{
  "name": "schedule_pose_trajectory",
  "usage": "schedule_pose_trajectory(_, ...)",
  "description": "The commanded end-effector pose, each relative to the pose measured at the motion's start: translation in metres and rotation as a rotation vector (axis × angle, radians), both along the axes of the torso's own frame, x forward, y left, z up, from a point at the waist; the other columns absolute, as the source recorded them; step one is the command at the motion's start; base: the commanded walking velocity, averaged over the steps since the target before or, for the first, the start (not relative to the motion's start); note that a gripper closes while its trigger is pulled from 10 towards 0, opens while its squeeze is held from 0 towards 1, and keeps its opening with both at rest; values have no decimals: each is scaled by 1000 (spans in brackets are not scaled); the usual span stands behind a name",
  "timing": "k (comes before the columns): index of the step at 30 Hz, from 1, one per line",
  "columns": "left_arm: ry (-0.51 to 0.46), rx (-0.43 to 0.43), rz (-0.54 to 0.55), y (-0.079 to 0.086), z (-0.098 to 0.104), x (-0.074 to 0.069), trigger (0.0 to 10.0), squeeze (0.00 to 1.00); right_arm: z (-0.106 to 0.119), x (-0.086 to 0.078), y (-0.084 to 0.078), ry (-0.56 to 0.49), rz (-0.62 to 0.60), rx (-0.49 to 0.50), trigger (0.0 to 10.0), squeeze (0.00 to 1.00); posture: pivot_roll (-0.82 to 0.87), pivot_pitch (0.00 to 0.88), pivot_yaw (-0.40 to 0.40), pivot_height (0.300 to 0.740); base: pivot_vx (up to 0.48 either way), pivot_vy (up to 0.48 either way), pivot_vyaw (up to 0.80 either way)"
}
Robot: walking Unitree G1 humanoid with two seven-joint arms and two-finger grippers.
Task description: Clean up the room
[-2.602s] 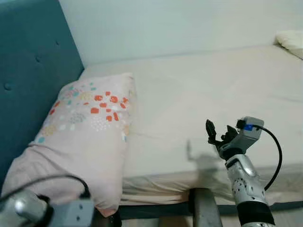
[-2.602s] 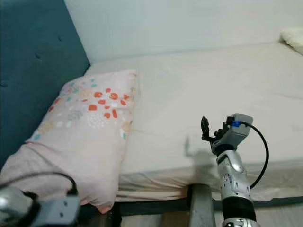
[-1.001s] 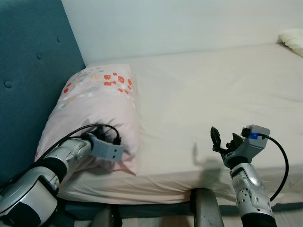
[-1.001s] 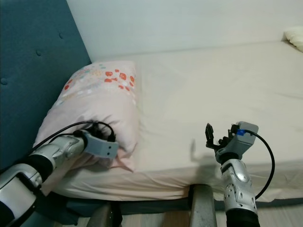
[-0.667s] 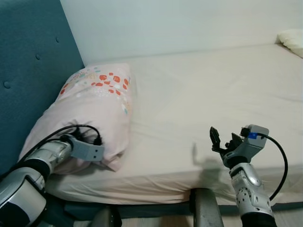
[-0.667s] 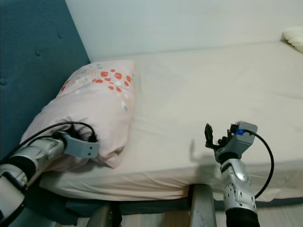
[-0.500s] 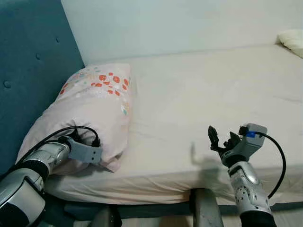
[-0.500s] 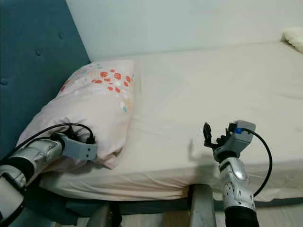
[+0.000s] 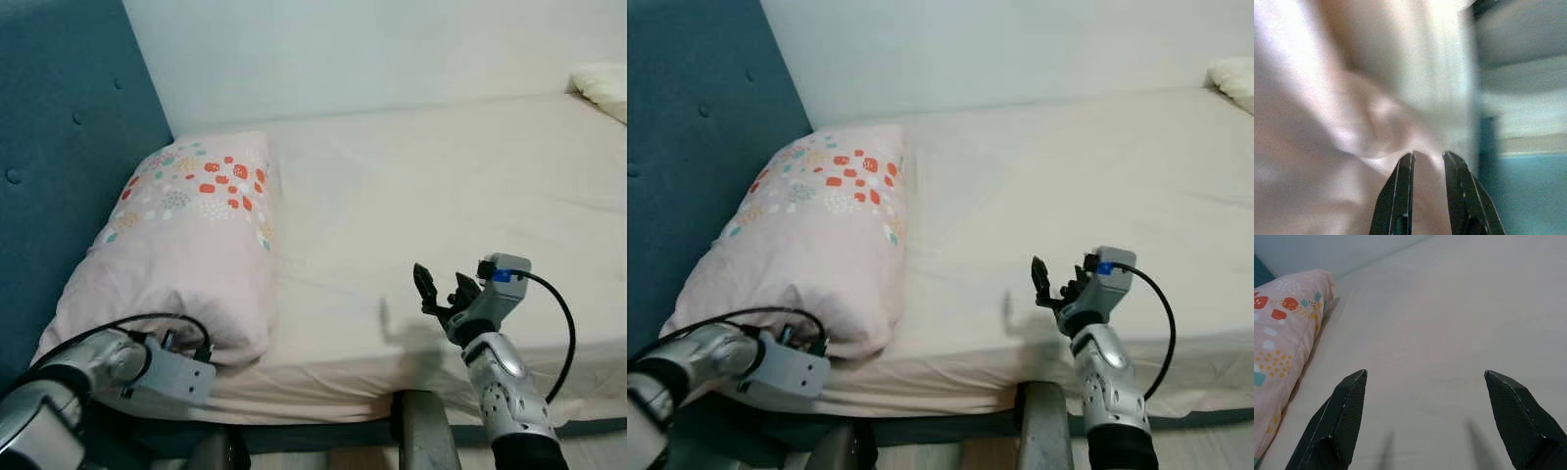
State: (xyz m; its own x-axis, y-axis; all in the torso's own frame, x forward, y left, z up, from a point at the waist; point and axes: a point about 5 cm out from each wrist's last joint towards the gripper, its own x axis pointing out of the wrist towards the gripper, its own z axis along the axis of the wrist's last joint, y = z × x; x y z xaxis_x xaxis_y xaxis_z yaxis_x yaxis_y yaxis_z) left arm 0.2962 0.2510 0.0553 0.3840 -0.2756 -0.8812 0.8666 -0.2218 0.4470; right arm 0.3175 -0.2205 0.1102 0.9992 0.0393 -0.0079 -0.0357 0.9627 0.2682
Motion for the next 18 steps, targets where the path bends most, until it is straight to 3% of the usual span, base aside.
schedule_pose_trajectory(1, 59, -49, 2, 9, 13, -3, 10000, 0, -3, 3, 3, 22, 17, 3, 10000, 0, 4, 33, 72, 406, 0, 0, 0)
schedule_pose_trajectory(3, 79, -61, -7, 10, 17, -5, 10000, 0, -2, 3, 3, 23, 20, 4, 10000, 0, 4, 33, 72, 406, 0, 0, 0)
schedule_pose_trajectory(4, 137, -130, -16, 11, 36, -10, 10000, 0, -1, 6, 4, 23, 29, 7, 10000, 0, 8, 27, 64, 406, 0, 0, 0)
schedule_pose_trajectory(5, 137, -130, -16, 11, 36, -10, 10000, 0, -1, 6, 4, 23, 29, 7, 10000, 0, 8, 27, 64, 406, 0, 0, 0)
schedule_pose_trajectory(7, 158, -272, -29, -2, 55, -13, 10000, 0, 2, 8, 4, 5, 40, 8, 10000, 0, 11, 23, 59, 406, 0, 0, 0)
schedule_pose_trajectory(8, 158, -272, -29, -2, 55, -13, 10000, 0, 2, 8, 4, 5, 40, 8, 10000, 0, 11, 23, 59, 406, 0, 0, 0)
schedule_pose_trajectory(9, 146, -371, -35, -12, 64, -12, 10000, 0, 3, 8, 4, -8, 40, 19, 10000, 0, 12, 20, 57, 406, 0, 0, 0)
schedule_pose_trajectory(10, 146, -371, -35, -12, 64, -12, 10000, 0, 3, 8, 4, -8, 40, 19, 10000, 0, 12, 20, 57, 406, 0, 0, 0)
schedule_pose_trajectory(12, 59, -795, -37, -47, 100, -1, 10000, 0, 3, 11, -1, -1, 15, 9, 10000, 0, 17, 8, 52, 415, 0, 0, 0)
schedule_pose_trajectory(14, 59, -795, -37, -47, 100, -1, 10000, 0, 3, 11, -1, -1, 15, 9, 10000, 0, 17, 8, 52, 415, 0, 0, 0)
schedule_pose_trajectory(15, 6, -1000, -24, -60, 115, 5, 10000, 0, 2, 13, -3, 8, 6, 2, 10000, 0, 18, 4, 48, 420, 0, 0, 0)
schedule_pose_trajectory(16, -56, -1229, 63, -69, 124, 17, 10000, 0, 0, 14, -3, 17, 5, -6, 10000, 0, 17, 0, 45, 424, 0, 0, 0)
schedule_pose_trajectory(17, -85, -1360, 135, -73, 126, 24, 10000, 0, -1, 14, -3, 22, 7, -9, 10000, 0, 17, 0, 45, 429, 0, 0, 0)
schedule_pose_trajectory(18, -85, -1360, 135, -73, 126, 24, 10000, 0, -1, 14, -3, 22, 7, -9, 10000, 0, 17, 0, 45, 429, 0, 0, 0)
